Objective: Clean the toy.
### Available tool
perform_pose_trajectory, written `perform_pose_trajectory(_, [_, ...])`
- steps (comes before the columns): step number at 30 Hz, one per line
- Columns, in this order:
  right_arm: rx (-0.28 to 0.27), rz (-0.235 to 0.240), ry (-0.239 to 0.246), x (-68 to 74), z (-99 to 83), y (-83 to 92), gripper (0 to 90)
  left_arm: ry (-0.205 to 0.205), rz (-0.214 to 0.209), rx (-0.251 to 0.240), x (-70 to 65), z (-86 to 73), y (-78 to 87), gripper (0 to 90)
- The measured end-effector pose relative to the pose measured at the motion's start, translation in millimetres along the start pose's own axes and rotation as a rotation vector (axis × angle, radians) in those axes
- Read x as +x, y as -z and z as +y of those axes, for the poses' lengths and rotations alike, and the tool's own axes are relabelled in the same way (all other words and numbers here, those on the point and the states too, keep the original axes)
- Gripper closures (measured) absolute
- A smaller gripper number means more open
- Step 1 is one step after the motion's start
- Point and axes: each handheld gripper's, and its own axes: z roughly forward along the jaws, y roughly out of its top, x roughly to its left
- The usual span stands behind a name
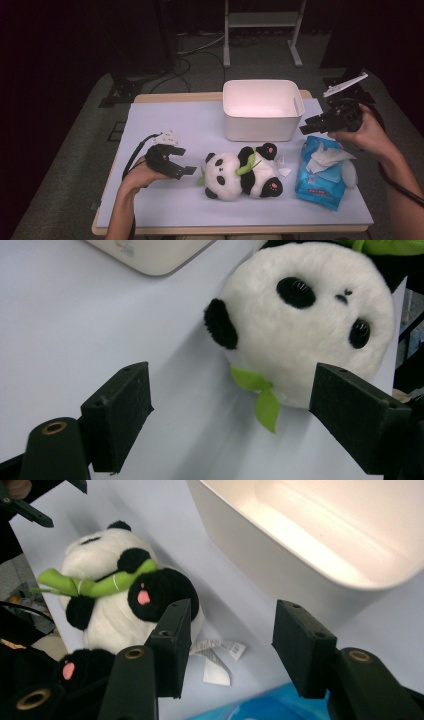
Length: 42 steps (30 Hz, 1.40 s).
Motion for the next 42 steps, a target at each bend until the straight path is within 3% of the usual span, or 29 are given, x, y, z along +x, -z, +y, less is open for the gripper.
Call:
perform_pose_trajectory(15, [0.027, 0.050, 0.039, 6.8, 33.6, -28.2, 46.6, 0.036, 0.062, -0.029, 11.8, -13.3, 17.0, 9.7])
perform_pose_trajectory(42, [0.070, 0.090, 0.092, 20.9, 59.2, -49.4, 45.2, 0.064, 0.083, -0.033, 17.0, -24.4, 26.3, 9.6])
